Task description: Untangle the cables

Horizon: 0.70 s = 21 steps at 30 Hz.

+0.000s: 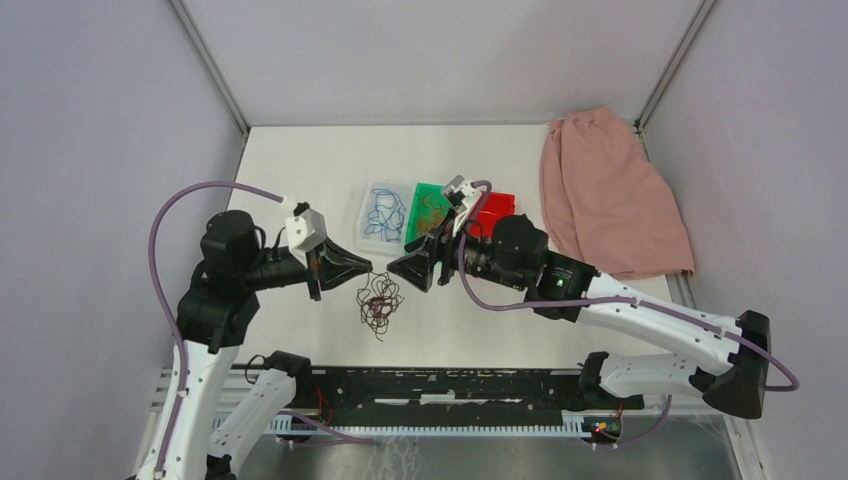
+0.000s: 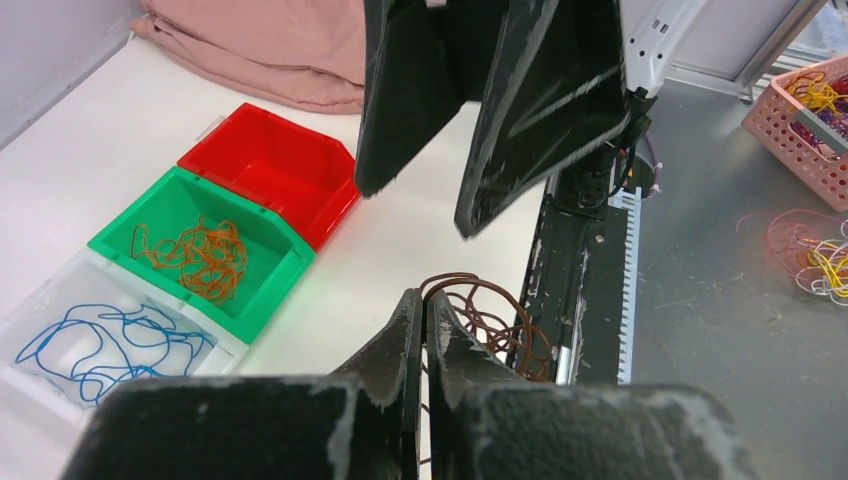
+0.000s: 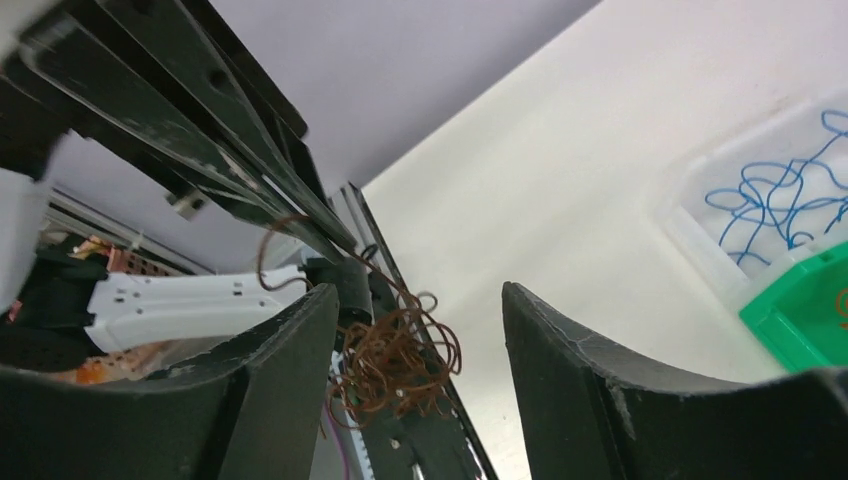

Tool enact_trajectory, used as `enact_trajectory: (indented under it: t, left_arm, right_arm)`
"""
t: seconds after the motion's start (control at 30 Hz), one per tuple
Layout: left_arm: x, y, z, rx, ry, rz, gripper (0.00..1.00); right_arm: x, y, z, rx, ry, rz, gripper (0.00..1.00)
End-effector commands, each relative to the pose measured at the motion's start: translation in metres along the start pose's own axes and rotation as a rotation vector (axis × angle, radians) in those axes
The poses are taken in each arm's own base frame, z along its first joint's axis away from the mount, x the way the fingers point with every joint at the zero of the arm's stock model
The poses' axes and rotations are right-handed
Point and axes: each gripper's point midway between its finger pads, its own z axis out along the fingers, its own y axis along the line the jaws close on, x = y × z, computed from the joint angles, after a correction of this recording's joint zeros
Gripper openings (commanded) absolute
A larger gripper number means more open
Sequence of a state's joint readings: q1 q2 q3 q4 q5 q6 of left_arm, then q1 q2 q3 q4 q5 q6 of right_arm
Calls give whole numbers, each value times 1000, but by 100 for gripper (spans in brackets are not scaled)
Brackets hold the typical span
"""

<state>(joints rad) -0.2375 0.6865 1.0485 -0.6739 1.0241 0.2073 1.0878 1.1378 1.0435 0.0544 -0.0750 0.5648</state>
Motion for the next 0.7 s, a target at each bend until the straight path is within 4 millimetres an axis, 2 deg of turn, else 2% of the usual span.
enact_trajectory:
  t: [0.0, 0.2, 0.43, 0.67]
  left_arm:
    - [-24, -6, -2, 20, -51, 27, 3]
    - [-25, -3, -2, 10, -54, 29, 3]
    - [-34, -7, -2, 26, -69, 27, 3]
    - [-45, -12, -3, 48, -94, 4, 3]
  right_arm:
    - [-1, 14, 7, -80, 26, -49, 70]
    - [4, 24, 13, -157, 14, -39, 72]
    - [10, 7, 33, -81, 21, -49, 68]
    - [13, -1, 59, -20, 14, -90, 67]
